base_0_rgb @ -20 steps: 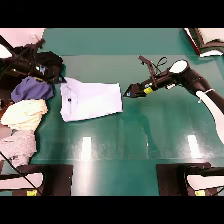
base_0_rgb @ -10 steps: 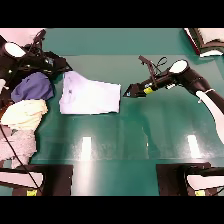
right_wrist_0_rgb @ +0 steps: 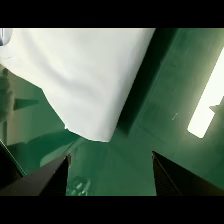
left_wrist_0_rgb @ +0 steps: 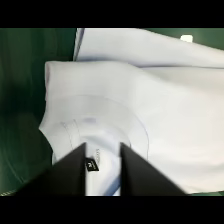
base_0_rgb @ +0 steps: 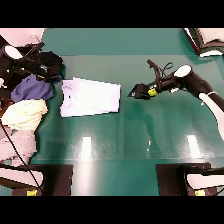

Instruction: Fold the shirts.

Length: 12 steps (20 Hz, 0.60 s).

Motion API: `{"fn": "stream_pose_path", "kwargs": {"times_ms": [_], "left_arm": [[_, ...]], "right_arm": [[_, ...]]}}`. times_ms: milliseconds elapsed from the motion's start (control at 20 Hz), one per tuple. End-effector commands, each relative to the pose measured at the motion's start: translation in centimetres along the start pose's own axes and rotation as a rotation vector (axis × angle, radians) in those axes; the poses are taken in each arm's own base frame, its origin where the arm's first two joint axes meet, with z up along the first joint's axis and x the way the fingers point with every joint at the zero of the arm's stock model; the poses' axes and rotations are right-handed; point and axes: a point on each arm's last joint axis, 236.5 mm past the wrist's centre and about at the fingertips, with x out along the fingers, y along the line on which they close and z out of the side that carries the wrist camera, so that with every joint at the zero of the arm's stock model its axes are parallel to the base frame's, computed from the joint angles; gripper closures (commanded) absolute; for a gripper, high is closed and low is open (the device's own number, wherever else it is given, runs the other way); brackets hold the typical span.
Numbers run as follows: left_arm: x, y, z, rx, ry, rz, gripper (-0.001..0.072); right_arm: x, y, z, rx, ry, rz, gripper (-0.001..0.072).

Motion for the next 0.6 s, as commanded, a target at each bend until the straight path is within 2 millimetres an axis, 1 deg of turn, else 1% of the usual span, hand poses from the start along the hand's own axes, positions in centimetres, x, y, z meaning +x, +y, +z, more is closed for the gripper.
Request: {"fn": "stream_pose_path", "kwargs": {"times_ms": [0, 100, 200, 350, 450, 550], "left_arm": [[-1.1, -0.9, -0.5, 0.038, 0.016, -0.03, 0.0681], [-1.8, -1.8, -0.3, 0.055, -0.003, -0.051, 0.0683], [-2.5, -2.8, -0.1, 0.058, -0.019, -0.08, 0.0682], [-3.1, -3.3, -0.2, 0.063, -0.022, -0.093, 0.0682], [-3.2, -3.6, -0.5, 0.062, -0.009, -0.104, 0.0683], [-3.2, -3.9, -0.6, 0.059, -0.004, -0.116, 0.0683]], "right_arm": [[2.3, -1.2, 0.8, 0.094, -0.115, 0.018, 0.0133], [4.0, -1.0, 0.9, 0.102, -0.133, 0.025, 0.0133], [6.1, -0.6, 0.8, 0.11, -0.096, 0.045, 0.0133], [9.5, 0.5, 1.8, 0.09, -0.065, 0.071, 0.0133], [11.8, 1.6, 2.1, 0.076, -0.035, 0.086, 0.0133], [13.9, 3.4, 2.6, 0.066, -0.022, 0.13, 0.0135]]}}
